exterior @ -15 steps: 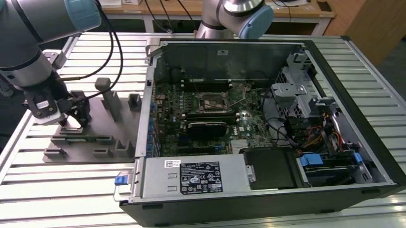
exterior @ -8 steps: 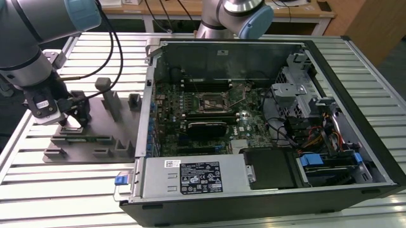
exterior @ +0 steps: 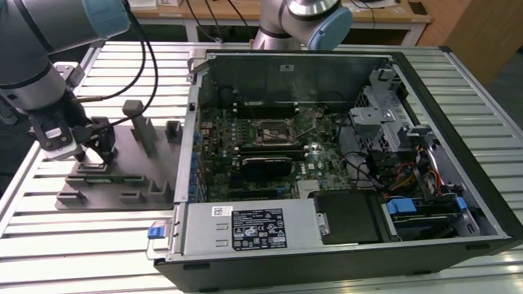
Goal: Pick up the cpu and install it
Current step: 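Pick up the cpu and move it towards the insertion slot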
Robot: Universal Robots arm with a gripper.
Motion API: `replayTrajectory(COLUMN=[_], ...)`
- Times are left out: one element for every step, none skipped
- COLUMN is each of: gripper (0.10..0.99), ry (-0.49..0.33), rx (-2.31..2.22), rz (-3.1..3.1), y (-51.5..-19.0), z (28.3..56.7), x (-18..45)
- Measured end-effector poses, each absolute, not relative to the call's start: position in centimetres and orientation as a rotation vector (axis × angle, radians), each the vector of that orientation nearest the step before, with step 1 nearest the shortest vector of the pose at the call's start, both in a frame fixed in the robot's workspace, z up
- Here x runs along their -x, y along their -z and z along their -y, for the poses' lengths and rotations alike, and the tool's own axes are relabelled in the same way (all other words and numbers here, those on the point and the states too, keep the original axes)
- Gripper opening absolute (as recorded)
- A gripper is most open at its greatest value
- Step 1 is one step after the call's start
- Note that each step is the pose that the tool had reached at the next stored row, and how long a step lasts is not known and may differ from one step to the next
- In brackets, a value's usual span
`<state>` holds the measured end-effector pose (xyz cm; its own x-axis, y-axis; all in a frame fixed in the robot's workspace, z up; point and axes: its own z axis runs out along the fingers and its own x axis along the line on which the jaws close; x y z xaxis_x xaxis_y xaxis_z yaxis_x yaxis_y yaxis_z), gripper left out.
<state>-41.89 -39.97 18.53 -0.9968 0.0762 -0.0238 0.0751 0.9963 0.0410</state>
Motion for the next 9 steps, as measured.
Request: replayTrajectory(gripper=[0.545, 0.545, 0.545, 0.545, 0.545, 0.545, 0.545, 0.545, 0.545], ry=[-0.063, -0.063, -0.063, -0.063, -0.063, -0.063, -0.063, -0.063, -0.063], rx=[-0.118, -0.118, -0.118, -0.118, -0.118, -0.118, -0.118, -0.118, -0.118], rz=[-3.113, -3.113, -3.113, -3.113, -3.113, -3.113, -3.113, -3.113, -3.113], y=[-18.6, -18.7, -18.9, -19.0, -19.1, -19.2, -19.4, -19.5, -20.2], z=[40.0, 40.0, 40.0, 40.0, 40.0, 40.0, 40.0, 40.0, 40.0], x=[41.9, 41.9, 41.9, 41.9, 41.9, 41.9, 41.9, 41.9, 41.9])
